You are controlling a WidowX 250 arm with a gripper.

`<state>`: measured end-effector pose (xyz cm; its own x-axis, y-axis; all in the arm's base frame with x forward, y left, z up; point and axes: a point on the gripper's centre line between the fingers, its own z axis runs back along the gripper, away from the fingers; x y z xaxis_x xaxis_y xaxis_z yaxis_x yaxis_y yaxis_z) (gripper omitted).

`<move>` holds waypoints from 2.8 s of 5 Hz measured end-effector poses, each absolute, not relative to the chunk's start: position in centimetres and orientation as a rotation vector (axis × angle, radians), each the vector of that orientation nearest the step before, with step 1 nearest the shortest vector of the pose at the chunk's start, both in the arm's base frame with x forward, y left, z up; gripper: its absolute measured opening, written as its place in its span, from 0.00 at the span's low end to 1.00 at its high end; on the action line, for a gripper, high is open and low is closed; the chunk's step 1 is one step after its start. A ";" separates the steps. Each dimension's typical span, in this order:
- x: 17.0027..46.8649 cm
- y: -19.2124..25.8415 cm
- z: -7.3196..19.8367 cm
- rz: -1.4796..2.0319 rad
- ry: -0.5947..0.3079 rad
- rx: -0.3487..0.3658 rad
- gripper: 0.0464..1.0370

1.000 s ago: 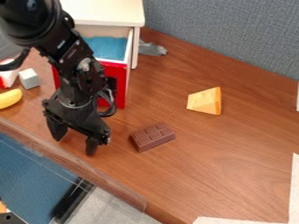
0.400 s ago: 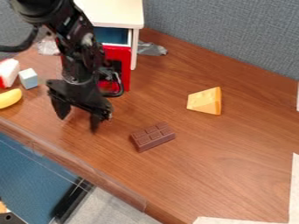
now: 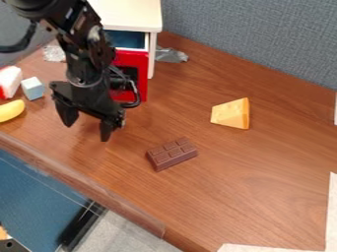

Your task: Closes the drawer

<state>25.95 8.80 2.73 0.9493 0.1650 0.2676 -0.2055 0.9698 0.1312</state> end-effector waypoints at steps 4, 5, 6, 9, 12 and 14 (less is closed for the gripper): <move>29.1 11.8 1.8 0.246 -0.283 0.244 0.96; 29.7 12.5 1.7 0.244 -0.294 0.269 0.96; 30.1 12.9 1.8 0.240 -0.301 0.277 0.96; 31.1 14.8 2.4 0.260 -0.300 0.278 0.96; 27.2 10.8 4.4 0.123 -0.270 0.185 0.96; 24.7 7.1 7.7 -0.054 -0.285 0.122 0.96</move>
<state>24.73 7.12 7.72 0.9584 -0.0708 0.2766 0.0363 0.9911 0.1280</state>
